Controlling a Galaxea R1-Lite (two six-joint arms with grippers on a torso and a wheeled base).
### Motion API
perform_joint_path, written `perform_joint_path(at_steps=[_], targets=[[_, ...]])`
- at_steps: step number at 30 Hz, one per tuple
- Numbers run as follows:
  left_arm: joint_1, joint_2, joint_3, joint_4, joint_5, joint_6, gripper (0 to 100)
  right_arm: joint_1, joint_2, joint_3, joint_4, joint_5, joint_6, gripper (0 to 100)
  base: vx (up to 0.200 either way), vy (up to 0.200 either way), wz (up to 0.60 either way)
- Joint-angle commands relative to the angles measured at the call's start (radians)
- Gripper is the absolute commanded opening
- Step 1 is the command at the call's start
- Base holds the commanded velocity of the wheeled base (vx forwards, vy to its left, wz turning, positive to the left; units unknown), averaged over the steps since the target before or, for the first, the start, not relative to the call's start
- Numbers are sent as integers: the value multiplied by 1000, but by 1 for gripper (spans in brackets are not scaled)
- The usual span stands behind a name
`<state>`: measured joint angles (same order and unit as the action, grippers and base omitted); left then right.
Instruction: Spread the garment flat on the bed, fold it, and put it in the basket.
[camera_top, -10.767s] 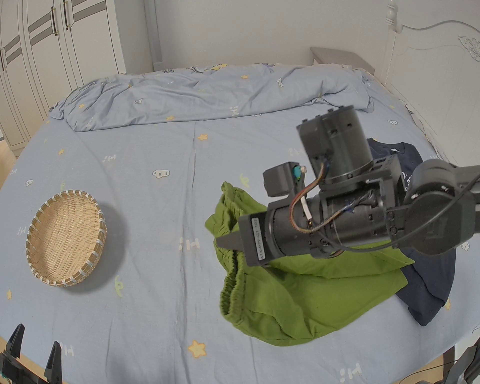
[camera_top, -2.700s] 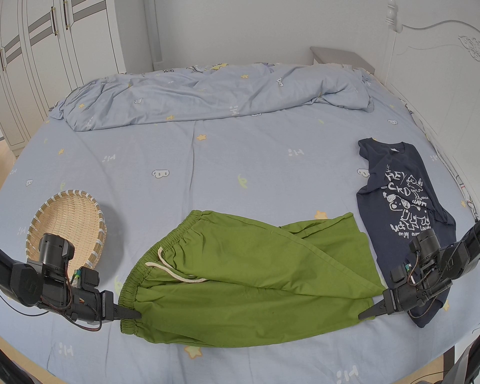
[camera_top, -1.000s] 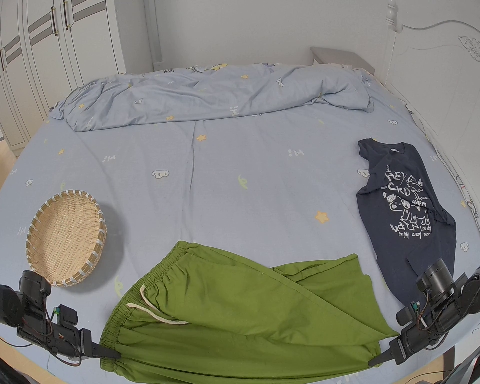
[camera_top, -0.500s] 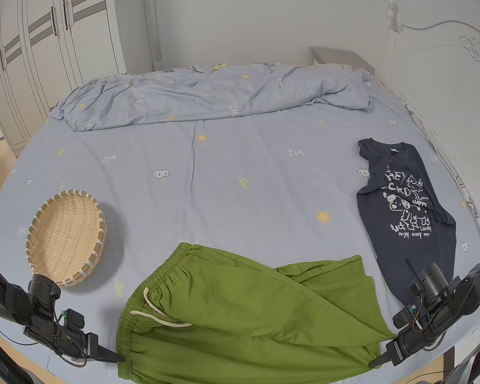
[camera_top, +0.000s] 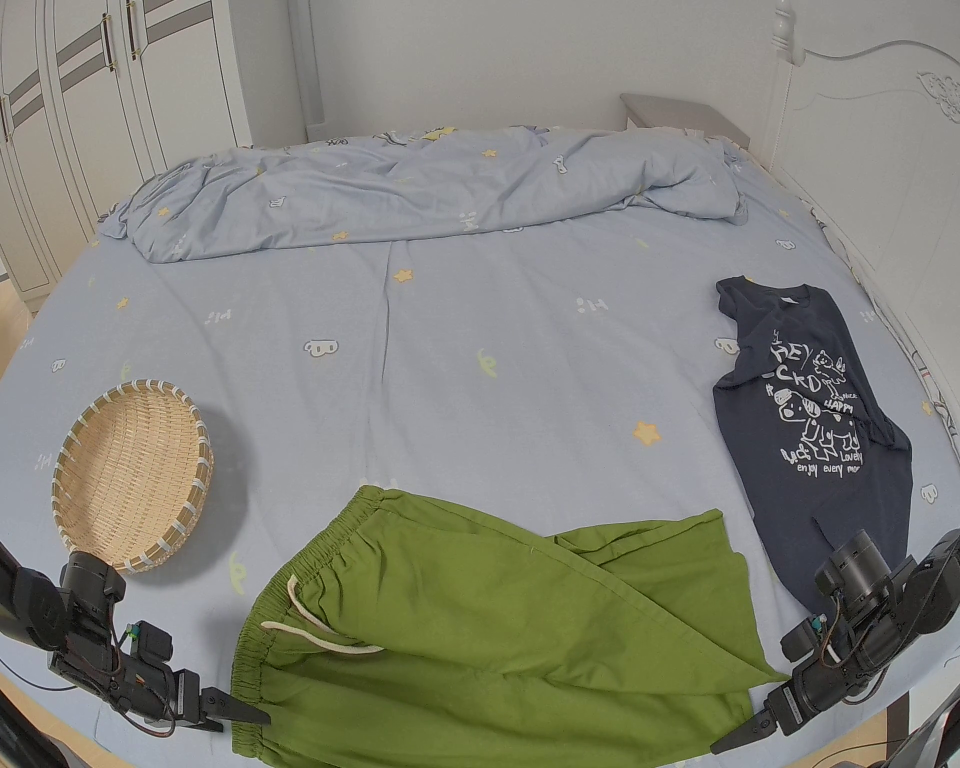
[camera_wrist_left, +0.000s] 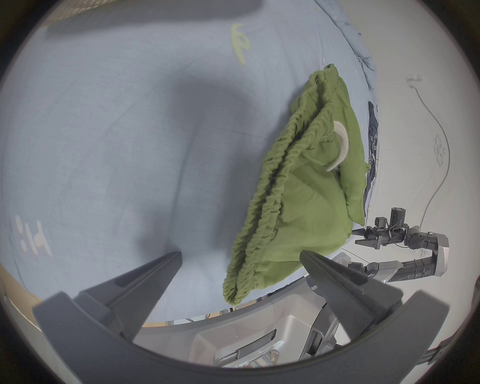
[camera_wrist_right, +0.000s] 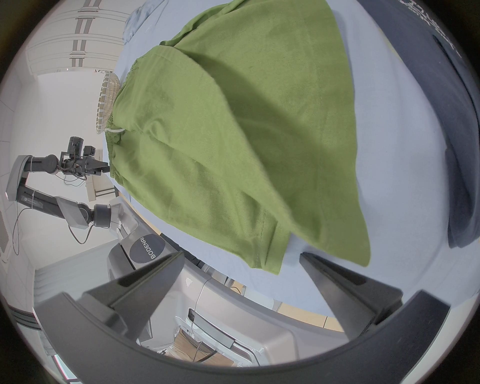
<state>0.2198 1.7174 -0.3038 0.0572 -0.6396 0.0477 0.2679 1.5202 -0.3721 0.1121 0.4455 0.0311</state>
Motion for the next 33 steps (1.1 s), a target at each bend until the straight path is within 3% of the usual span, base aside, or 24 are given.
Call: perform_joint_path(at_steps=[1, 4, 6, 10, 11, 13, 15, 16, 24, 33], targets=[[12, -50, -3, 0, -3, -2, 100, -10, -54, -1, -3, -1, 1, 100, 0, 0, 0], [16, -99, -6, 1, -6, -5, 100, -13, -83, -2, -2, -4, 3, 100, 0, 0, 0], [33, -277, -44, 24, -8, -20, 100, -16, -218, -13, -2, -62, 0, 100, 0, 0, 0], [-2, -338, -109, 58, 3, -69, 100, -16, -284, -33, 4, -102, -2, 100, 0, 0, 0], [-79, -377, -307, 171, 14, -193, 100, -22, -376, -74, 20, -123, -5, 100, 0, 0, 0], [-105, -366, -451, 242, 14, -238, 100, -38, -422, -97, 32, -125, -10, 100, 0, 0, 0], [-120, -345, -520, 270, 14, -246, 100, -44, -437, -111, 31, -125, -13, 100, 0, 0, 0], [-160, -282, -630, 289, 15, -249, 100, -52, -445, -157, 31, -128, -16, 100, 0, 0, 0], [-275, 2, -919, 286, 32, -250, 100, -78, -318, -403, 15, -130, -14, 100, 0, 0, 0], [-324, 214, -1092, 282, 34, -242, 100, -73, -272, -370, -68, -128, -16, 100, 0, 0, 0]])
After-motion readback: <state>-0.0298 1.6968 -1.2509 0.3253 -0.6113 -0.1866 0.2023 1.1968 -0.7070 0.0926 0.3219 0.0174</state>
